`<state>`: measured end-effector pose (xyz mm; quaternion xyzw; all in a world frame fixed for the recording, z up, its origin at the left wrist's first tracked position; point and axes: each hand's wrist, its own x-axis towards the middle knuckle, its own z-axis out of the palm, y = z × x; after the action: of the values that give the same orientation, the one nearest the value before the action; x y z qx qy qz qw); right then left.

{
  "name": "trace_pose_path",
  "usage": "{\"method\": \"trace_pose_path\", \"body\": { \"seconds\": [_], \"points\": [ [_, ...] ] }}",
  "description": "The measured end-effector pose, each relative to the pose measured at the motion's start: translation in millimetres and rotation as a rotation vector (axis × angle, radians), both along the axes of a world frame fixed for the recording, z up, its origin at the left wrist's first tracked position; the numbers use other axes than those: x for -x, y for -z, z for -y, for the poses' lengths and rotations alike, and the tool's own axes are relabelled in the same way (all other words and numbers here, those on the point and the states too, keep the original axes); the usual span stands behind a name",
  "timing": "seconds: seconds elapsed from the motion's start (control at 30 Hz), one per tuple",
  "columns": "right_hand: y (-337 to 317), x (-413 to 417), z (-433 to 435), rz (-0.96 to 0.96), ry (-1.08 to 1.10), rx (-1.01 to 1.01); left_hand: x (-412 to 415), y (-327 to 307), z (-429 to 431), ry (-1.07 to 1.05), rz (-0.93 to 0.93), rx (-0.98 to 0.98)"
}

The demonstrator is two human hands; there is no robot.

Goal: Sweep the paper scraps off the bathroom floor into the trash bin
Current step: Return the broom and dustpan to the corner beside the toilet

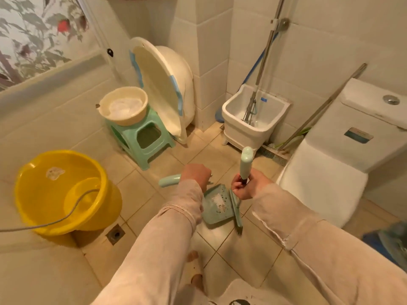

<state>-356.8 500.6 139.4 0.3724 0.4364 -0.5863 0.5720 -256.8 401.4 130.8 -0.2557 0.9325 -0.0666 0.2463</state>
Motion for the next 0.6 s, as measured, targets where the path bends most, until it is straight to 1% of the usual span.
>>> {"method": "trace_pose_path", "body": {
  "seconds": [0.23,0.4,0.53,0.6],
  "points": [
    [-18.9,33.7,63.1,-0.072,0.205,0.024,48.4,-11.0,77.2,0.257,0.010,0.039],
    [-24.5,59.4,76.1,-0.105,0.317,0.010,98.7,-14.7,105.6,0.434,0.003,0.046],
    [-24.3,95.9,82.1,-0.130,0.397,-0.024,145.8,-13.3,119.7,0.559,-0.042,0.062],
    [-21.5,113.1,87.6,-0.128,0.464,-0.025,168.2,-11.4,125.7,0.606,-0.028,0.073]
  ]
}}
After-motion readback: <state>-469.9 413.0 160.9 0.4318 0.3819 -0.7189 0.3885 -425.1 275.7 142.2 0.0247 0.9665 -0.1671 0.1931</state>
